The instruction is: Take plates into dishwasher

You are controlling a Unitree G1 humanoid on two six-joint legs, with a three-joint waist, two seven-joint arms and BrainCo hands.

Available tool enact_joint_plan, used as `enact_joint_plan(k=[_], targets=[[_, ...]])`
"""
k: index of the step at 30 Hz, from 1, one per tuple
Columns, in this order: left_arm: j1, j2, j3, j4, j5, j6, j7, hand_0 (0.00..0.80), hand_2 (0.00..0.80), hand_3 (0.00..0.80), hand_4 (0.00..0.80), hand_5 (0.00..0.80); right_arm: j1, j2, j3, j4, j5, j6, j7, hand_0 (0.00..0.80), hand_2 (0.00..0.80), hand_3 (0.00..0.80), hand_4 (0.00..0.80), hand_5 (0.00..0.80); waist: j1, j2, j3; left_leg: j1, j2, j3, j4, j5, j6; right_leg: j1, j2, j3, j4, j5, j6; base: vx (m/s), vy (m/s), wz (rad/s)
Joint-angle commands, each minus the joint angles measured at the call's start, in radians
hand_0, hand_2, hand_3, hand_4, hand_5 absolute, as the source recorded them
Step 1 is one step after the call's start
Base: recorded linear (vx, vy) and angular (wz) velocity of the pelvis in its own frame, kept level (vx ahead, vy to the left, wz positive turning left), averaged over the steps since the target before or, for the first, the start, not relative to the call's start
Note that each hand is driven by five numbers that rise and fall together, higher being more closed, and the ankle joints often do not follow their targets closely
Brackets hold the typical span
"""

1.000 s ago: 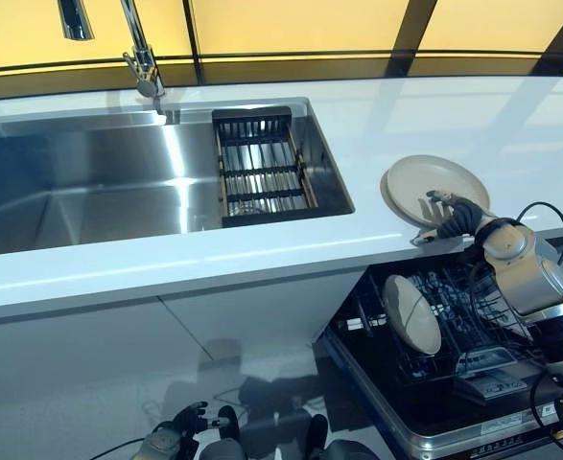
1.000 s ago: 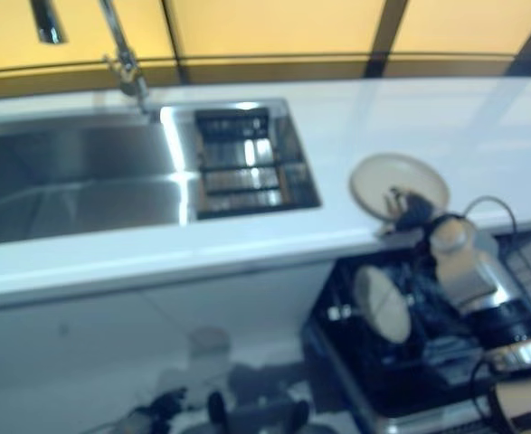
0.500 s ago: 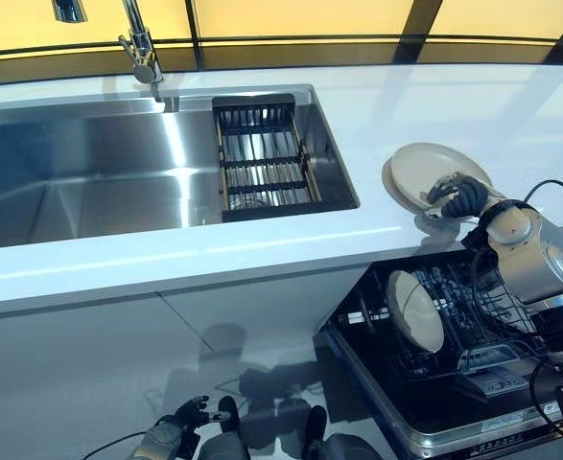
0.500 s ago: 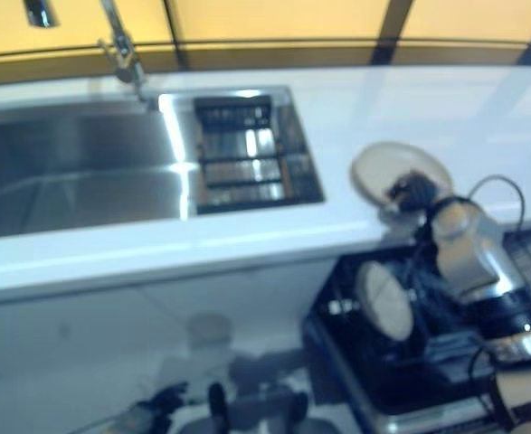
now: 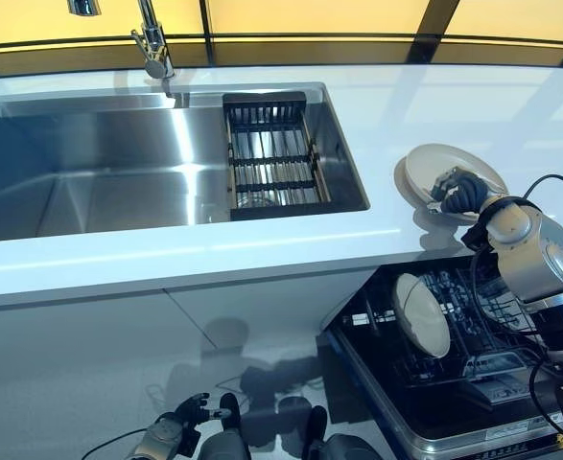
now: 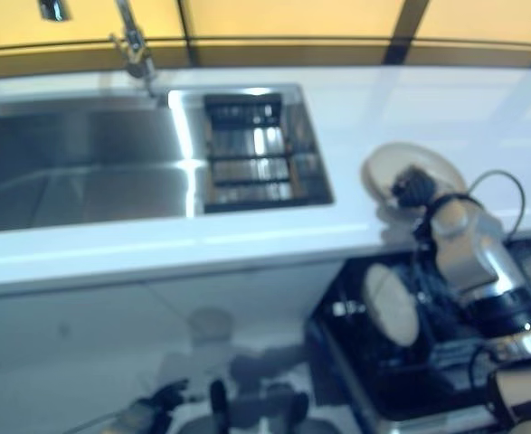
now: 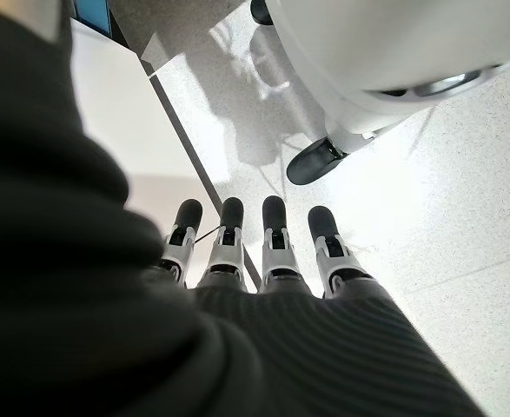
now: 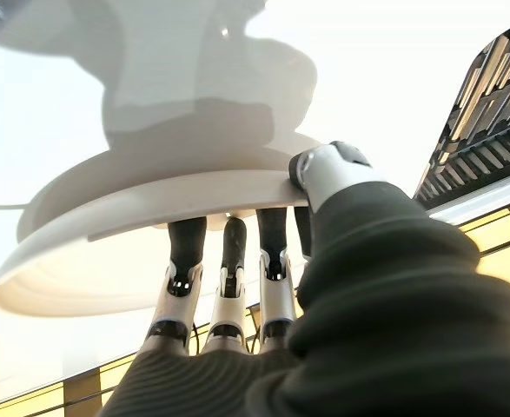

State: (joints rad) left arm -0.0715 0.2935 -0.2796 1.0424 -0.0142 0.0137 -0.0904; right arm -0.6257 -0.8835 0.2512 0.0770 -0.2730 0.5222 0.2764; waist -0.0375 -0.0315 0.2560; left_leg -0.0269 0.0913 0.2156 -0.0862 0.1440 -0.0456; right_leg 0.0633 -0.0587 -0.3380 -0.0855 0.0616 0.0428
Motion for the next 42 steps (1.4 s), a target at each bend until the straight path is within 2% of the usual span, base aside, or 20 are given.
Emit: enact_joint_plan(k=[1, 4, 5, 15, 19, 26, 34, 39, 42], targets=[[-0.033, 0.057, -0.004, -0.024, -0.004, -0.013, -0.003, 0.000, 0.000, 0.000, 0.000, 0.000, -0.033, -0.036, 0.027, -0.049, -0.028, -0.030, -0.002, 0.737, 0.737, 0.737, 0.737, 0.737, 0.014, -0.057, 0.015, 0.083, -0.054, 0.078, -0.001, -0.200, 0.056, -0.015, 0.028, 0.047, 0.070, -0.145, -0.010, 0.000, 0.000, 0.00], [-0.032, 0.059, -0.001, -0.023, -0.004, -0.013, -0.004, 0.000, 0.000, 0.000, 0.000, 0.000, -0.033, -0.042, 0.020, -0.059, -0.026, -0.033, -0.015, 0.765, 0.765, 0.765, 0.765, 0.765, 0.014, -0.056, 0.013, 0.084, -0.054, 0.077, -0.001, -0.201, 0.057, -0.015, 0.028, 0.048, 0.071, -0.145, -0.009, 0.000, 0.000, 0.00], [-0.030, 0.057, 0.000, -0.019, -0.004, -0.018, 0.000, 0.000, 0.000, 0.000, 0.000, 0.000, -0.031, -0.048, 0.012, -0.065, -0.018, -0.044, -0.040, 0.800, 0.800, 0.800, 0.800, 0.800, 0.014, -0.058, 0.010, 0.085, -0.055, 0.078, -0.001, -0.202, 0.057, -0.013, 0.028, 0.047, 0.070, -0.144, -0.008, 0.000, 0.000, 0.00], [-0.008, 0.050, 0.011, 0.009, -0.005, -0.041, 0.015, 0.000, 0.000, 0.000, 0.000, 0.000, -0.040, -0.099, -0.065, -0.129, 0.115, -0.100, -0.215, 0.800, 0.800, 0.800, 0.800, 0.800, 0.010, -0.066, -0.014, 0.095, -0.056, 0.081, -0.001, -0.210, 0.057, 0.003, 0.031, 0.049, 0.053, -0.142, -0.004, 0.000, 0.000, 0.00], [0.008, 0.045, 0.015, 0.012, -0.004, -0.048, 0.018, 0.000, 0.000, 0.000, 0.000, 0.000, -0.017, -0.112, -0.112, -0.178, 0.125, -0.133, -0.279, 0.800, 0.800, 0.800, 0.800, 0.800, 0.006, -0.064, -0.028, 0.099, -0.056, 0.087, -0.001, -0.213, 0.056, 0.009, 0.033, 0.053, 0.042, -0.139, -0.002, 0.000, 0.000, 0.00], [0.020, 0.038, 0.016, 0.018, -0.005, -0.049, 0.021, 0.000, 0.000, 0.000, 0.000, 0.000, 0.011, -0.132, -0.159, -0.218, 0.149, -0.150, -0.329, 0.800, 0.800, 0.800, 0.800, 0.800, 0.002, -0.063, -0.046, 0.106, -0.057, 0.094, -0.001, -0.216, 0.056, 0.018, 0.035, 0.054, 0.030, -0.137, -0.001, 0.000, 0.000, 0.00], [0.035, 0.031, 0.015, 0.034, -0.007, -0.055, 0.026, 0.000, 0.000, 0.000, 0.000, 0.000, 0.022, -0.153, -0.199, -0.247, 0.188, -0.203, -0.402, 0.800, 0.800, 0.800, 0.800, 0.800, -0.004, -0.063, -0.070, 0.120, -0.057, 0.099, -0.001, -0.222, 0.054, 0.036, 0.036, 0.053, 0.018, -0.136, -0.001, 0.000, 0.000, 0.00], [0.048, 0.026, 0.023, 0.044, -0.004, -0.063, 0.029, 0.000, 0.000, 0.000, 0.000, 0.000, 0.030, -0.157, -0.227, -0.284, 0.316, -0.260, -0.417, 0.800, 0.800, 0.800, 0.800, 0.800, -0.008, -0.063, -0.087, 0.125, -0.057, 0.102, -0.001, -0.225, 0.052, 0.044, 0.037, 0.053, 0.011, -0.137, -0.001, 0.000, 0.000, 0.00], [0.054, 0.025, 0.030, 0.054, -0.002, -0.066, 0.029, 0.000, 0.000, 0.000, 0.000, 0.000, 0.063, -0.143, -0.254, -0.326, 0.486, -0.315, -0.386, 0.800, 0.800, 0.800, 0.800, 0.800, -0.015, -0.064, -0.099, 0.131, -0.057, 0.106, -0.001, -0.227, 0.052, 0.049, 0.038, 0.053, 0.010, -0.138, -0.002, 0.000, 0.000, 0.00]])
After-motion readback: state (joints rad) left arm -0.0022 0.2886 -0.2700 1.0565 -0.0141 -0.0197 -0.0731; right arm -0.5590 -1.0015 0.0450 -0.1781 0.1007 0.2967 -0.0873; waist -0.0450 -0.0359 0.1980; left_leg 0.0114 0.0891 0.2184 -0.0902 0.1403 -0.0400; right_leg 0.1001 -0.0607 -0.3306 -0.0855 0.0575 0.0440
